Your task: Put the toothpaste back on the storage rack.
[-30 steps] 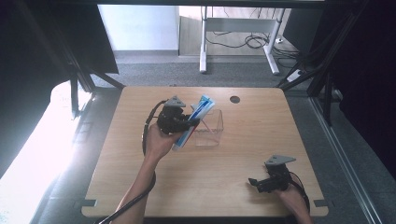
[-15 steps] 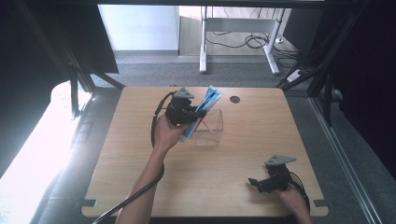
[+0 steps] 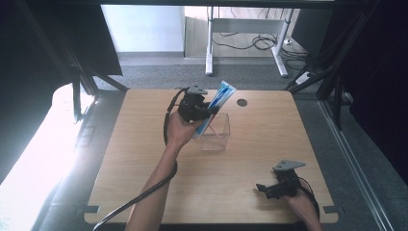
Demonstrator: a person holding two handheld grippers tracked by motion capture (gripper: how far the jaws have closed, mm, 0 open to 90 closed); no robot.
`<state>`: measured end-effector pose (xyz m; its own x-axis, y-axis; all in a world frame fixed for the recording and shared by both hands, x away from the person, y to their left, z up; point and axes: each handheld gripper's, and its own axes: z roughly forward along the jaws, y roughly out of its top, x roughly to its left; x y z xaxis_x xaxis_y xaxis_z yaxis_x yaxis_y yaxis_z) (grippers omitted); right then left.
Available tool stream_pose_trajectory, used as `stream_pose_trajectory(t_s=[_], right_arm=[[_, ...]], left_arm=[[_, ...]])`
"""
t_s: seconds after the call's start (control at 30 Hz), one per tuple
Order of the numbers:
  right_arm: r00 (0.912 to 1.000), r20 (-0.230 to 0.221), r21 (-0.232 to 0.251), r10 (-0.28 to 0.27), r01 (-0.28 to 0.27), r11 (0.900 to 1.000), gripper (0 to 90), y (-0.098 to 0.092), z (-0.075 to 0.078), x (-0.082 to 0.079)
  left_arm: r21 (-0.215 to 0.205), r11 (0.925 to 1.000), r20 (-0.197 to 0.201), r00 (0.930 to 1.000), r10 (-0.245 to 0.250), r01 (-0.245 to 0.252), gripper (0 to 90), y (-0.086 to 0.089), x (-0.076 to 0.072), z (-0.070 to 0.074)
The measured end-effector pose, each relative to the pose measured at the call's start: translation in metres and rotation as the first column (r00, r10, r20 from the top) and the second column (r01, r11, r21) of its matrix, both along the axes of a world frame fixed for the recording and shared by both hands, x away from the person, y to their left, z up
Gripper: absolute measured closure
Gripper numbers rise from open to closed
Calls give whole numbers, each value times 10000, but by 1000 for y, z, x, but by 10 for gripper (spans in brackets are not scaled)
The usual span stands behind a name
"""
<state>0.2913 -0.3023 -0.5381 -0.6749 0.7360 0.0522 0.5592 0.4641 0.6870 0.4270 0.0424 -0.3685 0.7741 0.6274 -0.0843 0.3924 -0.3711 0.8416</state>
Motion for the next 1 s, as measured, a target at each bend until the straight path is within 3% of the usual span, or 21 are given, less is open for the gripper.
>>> stream_pose_trajectory(t_s=[0.37,1.0], right_arm=[[10000,-22,43,13,-13,10000,0,-1,0,0],[10000,-36,111,7,-7,9999,0,-2,-1,0]], left_arm=[[-67,10000,274,9996,-58,60,732,-16,14,3],[-153,9994,568,9978,329,-320,731,-30,33,-23]])
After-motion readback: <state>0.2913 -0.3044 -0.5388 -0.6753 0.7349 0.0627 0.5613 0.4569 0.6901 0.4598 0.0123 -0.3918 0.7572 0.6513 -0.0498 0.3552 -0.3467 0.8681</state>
